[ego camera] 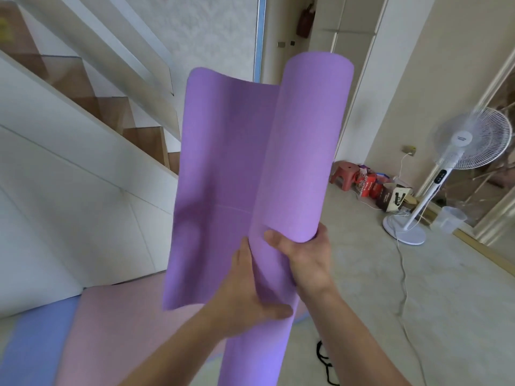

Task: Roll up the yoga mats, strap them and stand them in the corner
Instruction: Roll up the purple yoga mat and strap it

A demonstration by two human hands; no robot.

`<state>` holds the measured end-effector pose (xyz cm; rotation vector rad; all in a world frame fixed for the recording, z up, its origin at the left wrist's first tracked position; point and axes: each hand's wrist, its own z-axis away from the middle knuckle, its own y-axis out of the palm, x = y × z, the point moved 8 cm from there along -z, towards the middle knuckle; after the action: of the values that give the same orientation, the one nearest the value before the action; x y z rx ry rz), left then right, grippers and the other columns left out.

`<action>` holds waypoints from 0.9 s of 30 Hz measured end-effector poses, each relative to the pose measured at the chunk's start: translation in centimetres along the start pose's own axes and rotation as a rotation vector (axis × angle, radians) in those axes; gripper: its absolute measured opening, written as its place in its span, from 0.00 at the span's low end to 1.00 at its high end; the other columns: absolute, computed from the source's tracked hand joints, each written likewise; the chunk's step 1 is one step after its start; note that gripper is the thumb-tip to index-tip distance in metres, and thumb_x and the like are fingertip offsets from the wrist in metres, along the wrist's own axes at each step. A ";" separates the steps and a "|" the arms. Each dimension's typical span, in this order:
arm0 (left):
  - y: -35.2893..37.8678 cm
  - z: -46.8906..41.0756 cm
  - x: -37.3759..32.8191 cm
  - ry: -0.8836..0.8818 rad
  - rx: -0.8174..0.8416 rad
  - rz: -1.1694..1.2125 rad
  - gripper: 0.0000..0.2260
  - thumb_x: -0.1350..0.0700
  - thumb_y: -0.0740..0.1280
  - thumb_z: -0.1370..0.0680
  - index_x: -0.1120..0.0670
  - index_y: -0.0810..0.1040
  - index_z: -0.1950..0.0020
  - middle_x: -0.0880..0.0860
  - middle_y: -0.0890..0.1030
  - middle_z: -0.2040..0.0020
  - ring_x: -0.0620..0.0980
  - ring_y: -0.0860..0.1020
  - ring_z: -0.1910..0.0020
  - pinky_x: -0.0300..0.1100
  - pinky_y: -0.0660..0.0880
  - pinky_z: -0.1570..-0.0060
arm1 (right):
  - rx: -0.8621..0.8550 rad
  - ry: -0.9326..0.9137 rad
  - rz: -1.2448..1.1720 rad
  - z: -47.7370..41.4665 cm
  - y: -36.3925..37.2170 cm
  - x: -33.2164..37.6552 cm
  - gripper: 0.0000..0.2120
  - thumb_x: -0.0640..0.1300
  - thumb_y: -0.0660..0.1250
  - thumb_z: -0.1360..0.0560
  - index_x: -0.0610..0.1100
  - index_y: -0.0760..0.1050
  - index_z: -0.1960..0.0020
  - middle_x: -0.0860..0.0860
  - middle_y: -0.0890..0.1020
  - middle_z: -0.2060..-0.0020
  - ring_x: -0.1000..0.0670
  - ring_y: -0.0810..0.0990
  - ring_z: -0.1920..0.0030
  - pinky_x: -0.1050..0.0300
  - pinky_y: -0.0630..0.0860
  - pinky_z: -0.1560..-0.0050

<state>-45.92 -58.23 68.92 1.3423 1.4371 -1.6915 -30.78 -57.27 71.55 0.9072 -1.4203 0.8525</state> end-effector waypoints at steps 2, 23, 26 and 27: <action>0.1 0.1 0.2 -0.031 -0.145 -0.084 0.54 0.45 0.82 0.47 0.44 0.56 0.27 0.42 0.69 0.39 0.42 0.74 0.42 0.43 0.77 0.46 | 0.059 -0.016 0.002 0.1 1.0 -0.1 0.42 0.56 0.81 0.51 0.48 0.74 0.39 0.55 0.85 0.48 0.54 0.84 0.49 0.53 0.82 0.52; -2.4 0.5 2.9 -0.041 -0.223 -0.081 0.58 0.44 0.81 0.47 0.45 0.54 0.23 0.44 0.68 0.31 0.45 0.73 0.33 0.46 0.76 0.40 | 0.041 0.024 0.082 1.3 4.5 0.1 0.39 0.49 0.85 0.43 0.53 0.69 0.37 0.63 0.79 0.49 0.62 0.80 0.50 0.64 0.76 0.52; -5.1 0.9 3.3 -0.047 -0.248 0.064 0.50 0.49 0.82 0.49 0.39 0.64 0.31 0.39 0.76 0.38 0.43 0.78 0.40 0.47 0.80 0.47 | 0.373 0.002 -0.045 0.3 4.9 0.2 0.36 0.52 0.80 0.38 0.50 0.72 0.33 0.53 0.82 0.40 0.52 0.81 0.40 0.55 0.79 0.44; -5.4 0.9 3.2 -0.026 -0.206 0.129 0.50 0.53 0.83 0.49 0.38 0.65 0.31 0.39 0.77 0.37 0.42 0.78 0.40 0.47 0.80 0.46 | 0.458 0.000 -0.070 -0.1 4.7 0.3 0.37 0.54 0.79 0.37 0.48 0.71 0.31 0.50 0.82 0.39 0.48 0.80 0.38 0.51 0.79 0.41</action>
<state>-52.03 -56.92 68.08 1.2667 1.4347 -1.4316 -34.97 -55.16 71.87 1.2915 -1.2029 1.1486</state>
